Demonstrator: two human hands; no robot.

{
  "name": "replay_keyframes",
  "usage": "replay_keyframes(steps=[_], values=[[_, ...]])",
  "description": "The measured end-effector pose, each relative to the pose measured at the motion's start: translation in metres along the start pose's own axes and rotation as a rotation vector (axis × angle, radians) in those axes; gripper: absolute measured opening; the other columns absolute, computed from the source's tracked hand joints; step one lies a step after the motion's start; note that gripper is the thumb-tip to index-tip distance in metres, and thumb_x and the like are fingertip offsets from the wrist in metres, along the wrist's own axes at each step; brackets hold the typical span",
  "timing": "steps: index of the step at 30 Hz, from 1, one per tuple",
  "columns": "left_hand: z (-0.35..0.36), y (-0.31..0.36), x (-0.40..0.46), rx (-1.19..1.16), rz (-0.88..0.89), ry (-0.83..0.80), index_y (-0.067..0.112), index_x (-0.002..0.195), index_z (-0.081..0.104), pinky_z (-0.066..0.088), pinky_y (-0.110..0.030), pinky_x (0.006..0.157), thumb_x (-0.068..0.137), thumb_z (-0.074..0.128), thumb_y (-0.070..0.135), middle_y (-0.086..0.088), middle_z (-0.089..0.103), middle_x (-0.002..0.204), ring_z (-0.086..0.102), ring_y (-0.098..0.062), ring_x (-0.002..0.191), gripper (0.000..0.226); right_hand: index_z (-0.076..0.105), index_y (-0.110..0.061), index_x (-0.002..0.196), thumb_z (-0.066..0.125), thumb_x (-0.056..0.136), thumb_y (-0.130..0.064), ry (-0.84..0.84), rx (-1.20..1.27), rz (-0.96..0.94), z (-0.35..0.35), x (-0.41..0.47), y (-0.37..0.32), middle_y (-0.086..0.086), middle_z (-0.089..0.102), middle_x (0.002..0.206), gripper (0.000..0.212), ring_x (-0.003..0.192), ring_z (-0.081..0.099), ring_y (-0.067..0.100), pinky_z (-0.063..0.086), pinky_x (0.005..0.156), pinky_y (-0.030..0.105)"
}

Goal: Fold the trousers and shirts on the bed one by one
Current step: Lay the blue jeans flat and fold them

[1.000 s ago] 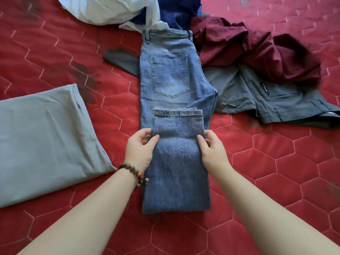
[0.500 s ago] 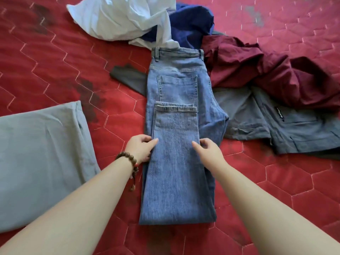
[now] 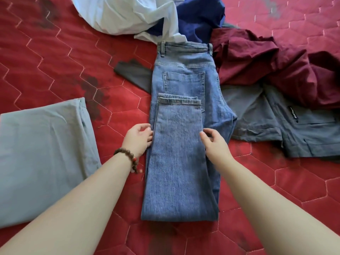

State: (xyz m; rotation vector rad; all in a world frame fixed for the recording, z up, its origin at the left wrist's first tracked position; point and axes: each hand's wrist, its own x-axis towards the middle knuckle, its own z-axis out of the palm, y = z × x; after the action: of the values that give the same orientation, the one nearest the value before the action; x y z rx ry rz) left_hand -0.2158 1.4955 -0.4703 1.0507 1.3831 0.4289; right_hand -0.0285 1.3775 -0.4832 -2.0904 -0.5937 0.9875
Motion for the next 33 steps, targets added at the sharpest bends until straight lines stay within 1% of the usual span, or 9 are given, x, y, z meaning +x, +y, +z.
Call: replay_keyframes(steps=[3,8,12,16,19,22,26,29,33], values=[[-0.007,0.0,-0.01,-0.175,-0.231,-0.084,0.0,0.104,0.056,0.053,-0.025,0.066,0.103,0.037,0.017,-0.012,0.063,0.088,0.062,-0.018,0.074,0.025,0.061,-0.015,0.099,0.049,0.096,-0.044,-0.106,0.138,0.178,-0.006,-0.003,0.009,0.012,0.066,0.095,0.031,0.086,0.063,0.031,0.053,0.081,0.042],[-0.033,-0.019,-0.046,-0.067,-0.488,-0.214,0.0,0.094,0.058,0.053,-0.035,0.061,0.102,0.036,0.033,-0.018,0.068,0.086,0.067,-0.027,0.073,0.04,0.061,-0.011,0.086,0.045,0.096,-0.051,-0.308,0.19,0.408,-0.024,-0.04,0.017,0.005,0.065,0.065,0.044,0.052,0.062,0.017,0.049,0.047,0.025],[-0.045,-0.049,-0.083,-0.118,-0.64,-0.339,-0.003,0.106,0.056,0.054,-0.037,0.065,0.101,0.035,0.042,-0.019,0.07,0.088,0.069,-0.029,0.077,0.05,0.064,-0.009,0.094,0.054,0.093,-0.05,-0.433,0.127,0.5,-0.037,-0.079,0.037,0.005,0.062,0.067,0.042,0.055,0.056,0.017,0.046,0.05,0.025],[-0.049,-0.072,-0.109,-0.144,-0.61,-0.366,0.004,0.101,0.059,0.057,-0.031,0.06,0.097,0.047,0.04,-0.012,0.071,0.082,0.07,-0.021,0.068,0.038,0.067,-0.01,0.095,0.065,0.09,-0.029,-0.529,0.133,0.418,-0.047,-0.117,0.058,-0.003,0.07,0.077,0.02,0.065,0.064,0.009,0.052,0.058,0.024],[-0.047,-0.08,-0.119,-0.037,-0.457,-0.412,0.007,0.105,0.063,0.059,-0.029,0.064,0.097,0.053,0.021,-0.006,0.071,0.086,0.069,-0.016,0.069,0.018,0.07,-0.009,0.09,0.065,0.089,-0.012,-0.415,0.125,0.209,-0.042,-0.136,0.065,0.004,0.073,0.088,0.006,0.077,0.065,0.013,0.051,0.074,0.03],[-0.046,-0.085,-0.133,0.019,-0.356,-0.422,0.012,0.097,0.062,0.055,-0.023,0.054,0.1,0.047,0.016,0.003,0.071,0.074,0.067,-0.008,0.057,0.016,0.067,-0.006,0.09,0.062,0.091,-0.009,-0.34,0.115,0.153,-0.036,-0.153,0.07,0.013,0.071,0.094,0.006,0.084,0.063,0.019,0.048,0.079,0.037],[-0.053,-0.104,-0.157,0.07,-0.364,-0.432,0.012,0.102,0.062,0.058,-0.028,0.064,0.102,0.044,0.018,-0.003,0.071,0.088,0.069,-0.014,0.07,0.019,0.063,-0.015,0.085,0.061,0.092,-0.01,-0.311,-0.061,0.139,-0.033,-0.178,0.085,0.003,0.066,0.082,0.008,0.076,0.058,0.015,0.044,0.074,0.034],[-0.061,-0.128,-0.182,0.104,-0.424,-0.446,0.008,0.109,0.061,0.058,-0.034,0.074,0.101,0.044,0.018,-0.009,0.07,0.099,0.07,-0.021,0.083,0.021,0.064,-0.008,0.092,0.063,0.09,-0.01,-0.343,-0.177,0.179,-0.031,-0.203,0.102,0.008,0.065,0.084,0.003,0.075,0.056,0.016,0.043,0.071,0.032],[-0.068,-0.146,-0.205,0.089,-0.524,-0.457,0.006,0.102,0.063,0.058,-0.035,0.068,0.099,0.05,0.015,-0.005,0.073,0.083,0.07,-0.019,0.071,0.017,0.067,-0.006,0.095,0.067,0.086,-0.013,-0.407,-0.174,0.332,-0.03,-0.226,0.113,0.0,0.063,0.074,0.011,0.061,0.053,0.008,0.04,0.056,0.022]])
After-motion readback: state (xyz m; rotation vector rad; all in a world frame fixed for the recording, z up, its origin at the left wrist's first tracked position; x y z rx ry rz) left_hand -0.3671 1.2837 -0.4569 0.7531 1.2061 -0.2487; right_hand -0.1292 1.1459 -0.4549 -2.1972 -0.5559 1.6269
